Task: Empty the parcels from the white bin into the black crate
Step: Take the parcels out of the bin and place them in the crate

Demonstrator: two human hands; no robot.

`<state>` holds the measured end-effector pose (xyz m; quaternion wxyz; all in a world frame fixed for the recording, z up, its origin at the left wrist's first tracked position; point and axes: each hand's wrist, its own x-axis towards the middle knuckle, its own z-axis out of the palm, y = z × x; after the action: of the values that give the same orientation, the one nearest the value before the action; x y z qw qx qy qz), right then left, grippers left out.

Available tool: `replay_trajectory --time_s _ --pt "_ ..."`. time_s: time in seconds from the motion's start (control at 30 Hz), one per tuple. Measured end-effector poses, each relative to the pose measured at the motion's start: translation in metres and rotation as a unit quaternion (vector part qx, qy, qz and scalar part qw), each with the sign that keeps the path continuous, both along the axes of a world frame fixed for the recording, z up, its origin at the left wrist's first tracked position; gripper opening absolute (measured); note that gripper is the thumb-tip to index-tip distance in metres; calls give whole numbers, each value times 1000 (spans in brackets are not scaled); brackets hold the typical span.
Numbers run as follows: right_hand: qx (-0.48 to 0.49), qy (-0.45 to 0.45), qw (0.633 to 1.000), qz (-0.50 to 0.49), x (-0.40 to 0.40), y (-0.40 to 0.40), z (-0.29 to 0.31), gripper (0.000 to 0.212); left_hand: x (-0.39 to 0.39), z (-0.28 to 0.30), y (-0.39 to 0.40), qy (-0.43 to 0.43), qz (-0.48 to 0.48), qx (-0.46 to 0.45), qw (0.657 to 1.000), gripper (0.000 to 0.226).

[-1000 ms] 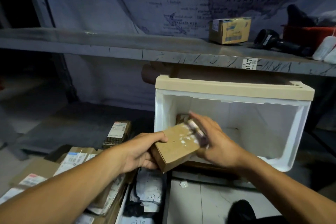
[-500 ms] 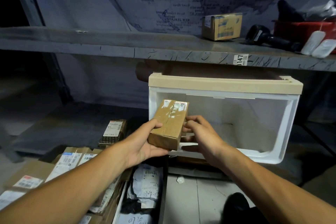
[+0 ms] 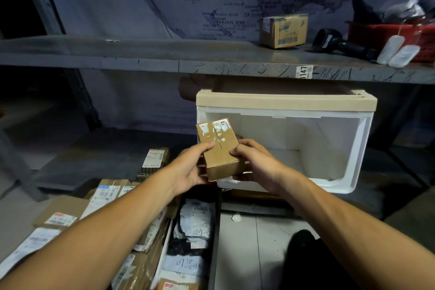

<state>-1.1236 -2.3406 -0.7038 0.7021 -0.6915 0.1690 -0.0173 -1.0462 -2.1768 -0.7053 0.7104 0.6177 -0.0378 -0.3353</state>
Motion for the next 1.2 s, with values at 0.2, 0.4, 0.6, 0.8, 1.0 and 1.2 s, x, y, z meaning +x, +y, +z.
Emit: replay_trajectory --time_s 0.2,0.4,0.6,0.8,1.0,1.2 --pt "-5 20 999 25 -11 0 15 52 3 8 10 -5 84 -15 996 30" --pt "53 -33 996 -61 -9 -7 13 18 3 13 20 0 98 -17 995 21" --pt "89 16 996 -19 -8 -2 10 20 -2 11 21 29 104 -51 993 21" --pt "123 7 987 -104 -3 -1 8 49 -9 10 20 42 27 -2 999 17" --pt "110 -21 982 -149 -4 -10 10 24 -6 7 21 15 16 35 999 39" --pt "84 -7 994 -77 -5 -3 9 19 -7 6 18 2 -17 52 998 53"
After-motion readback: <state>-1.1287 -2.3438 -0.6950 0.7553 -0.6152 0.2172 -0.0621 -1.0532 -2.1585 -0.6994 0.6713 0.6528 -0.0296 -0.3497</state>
